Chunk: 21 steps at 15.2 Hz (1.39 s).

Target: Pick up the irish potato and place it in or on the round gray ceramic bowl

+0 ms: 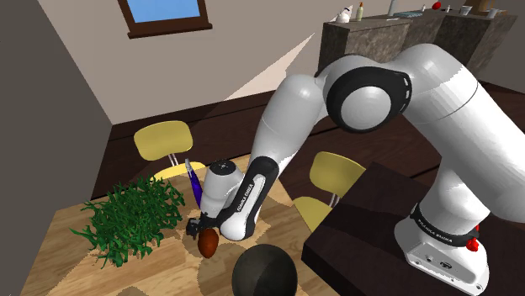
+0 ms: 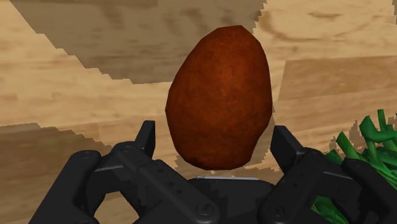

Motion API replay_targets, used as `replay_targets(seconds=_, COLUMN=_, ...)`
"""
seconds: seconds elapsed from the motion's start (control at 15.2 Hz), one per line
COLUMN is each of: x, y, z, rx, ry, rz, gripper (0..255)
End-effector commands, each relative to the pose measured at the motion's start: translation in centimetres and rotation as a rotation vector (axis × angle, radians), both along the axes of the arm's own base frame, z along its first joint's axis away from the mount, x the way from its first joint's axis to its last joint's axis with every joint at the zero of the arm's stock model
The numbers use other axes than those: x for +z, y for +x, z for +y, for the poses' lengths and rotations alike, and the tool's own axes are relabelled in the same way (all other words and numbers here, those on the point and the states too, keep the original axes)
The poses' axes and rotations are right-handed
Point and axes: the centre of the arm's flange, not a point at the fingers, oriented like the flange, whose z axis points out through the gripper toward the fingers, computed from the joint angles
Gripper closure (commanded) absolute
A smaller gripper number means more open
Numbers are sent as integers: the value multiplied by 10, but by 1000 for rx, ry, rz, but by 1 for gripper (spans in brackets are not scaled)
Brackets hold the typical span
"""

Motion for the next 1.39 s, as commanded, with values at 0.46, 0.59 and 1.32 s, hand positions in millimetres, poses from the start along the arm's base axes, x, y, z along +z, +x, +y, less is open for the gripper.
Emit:
replay_targets(seconds=0.46, x=-2, y=1, z=0, rx=0, ry=0, rz=0, gripper=255)
replay_targets(seconds=0.59, x=-2, y=1, z=0, rx=0, ry=0, rz=0, gripper=255)
replay_targets(seconds=1.32, x=19, y=1, z=0, rx=0, ry=0, rz=0, gripper=255)
